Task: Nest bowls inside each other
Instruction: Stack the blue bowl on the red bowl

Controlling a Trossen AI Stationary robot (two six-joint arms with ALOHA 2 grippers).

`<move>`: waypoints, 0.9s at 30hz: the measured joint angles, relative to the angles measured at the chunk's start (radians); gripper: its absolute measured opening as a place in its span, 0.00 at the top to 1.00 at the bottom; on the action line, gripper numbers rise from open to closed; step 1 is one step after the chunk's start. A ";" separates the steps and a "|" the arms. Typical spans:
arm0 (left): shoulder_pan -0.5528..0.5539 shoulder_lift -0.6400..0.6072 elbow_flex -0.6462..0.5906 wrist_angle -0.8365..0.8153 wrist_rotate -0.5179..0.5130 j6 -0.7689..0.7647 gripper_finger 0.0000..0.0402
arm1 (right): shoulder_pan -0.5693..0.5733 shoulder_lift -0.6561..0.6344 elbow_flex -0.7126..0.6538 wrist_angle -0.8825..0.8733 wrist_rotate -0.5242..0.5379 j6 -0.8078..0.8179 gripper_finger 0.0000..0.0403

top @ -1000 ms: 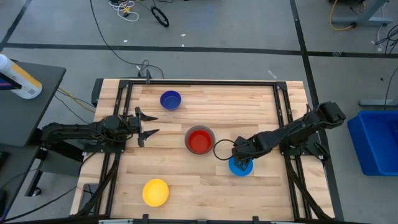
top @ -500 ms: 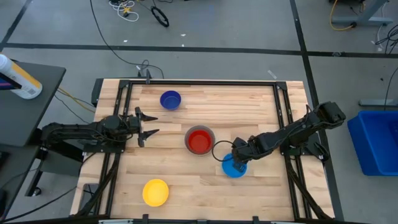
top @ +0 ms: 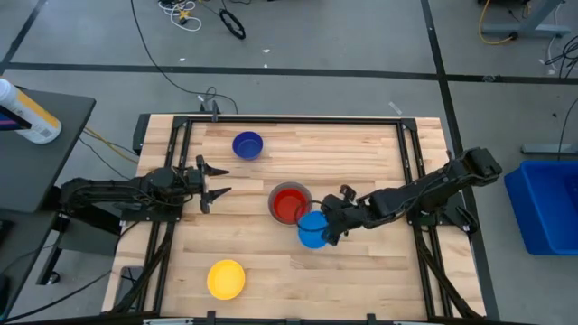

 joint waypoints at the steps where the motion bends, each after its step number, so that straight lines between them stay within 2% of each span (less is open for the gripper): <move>1: 0.000 0.000 0.000 0.000 0.000 0.000 0.33 | -0.002 0.000 0.020 0.005 0.018 -0.032 1.00; 6: 0.000 0.000 0.000 0.000 0.000 0.002 0.33 | -0.047 0.000 0.068 0.133 0.128 -0.187 1.00; 9: 0.000 0.000 0.000 0.000 0.000 0.002 0.33 | -0.126 0.000 0.068 0.227 0.132 -0.235 1.00; 17: 0.000 0.000 0.000 -0.001 0.000 0.002 0.33 | -0.354 0.033 0.068 0.261 -0.138 -0.239 1.00; 22: 0.000 0.000 0.000 -0.001 -0.004 0.003 0.33 | -0.424 0.084 0.074 0.270 -0.282 -0.216 1.00; 27: 0.000 0.000 0.000 -0.001 -0.004 0.002 0.33 | -0.451 0.175 0.179 0.142 -0.392 -0.212 1.00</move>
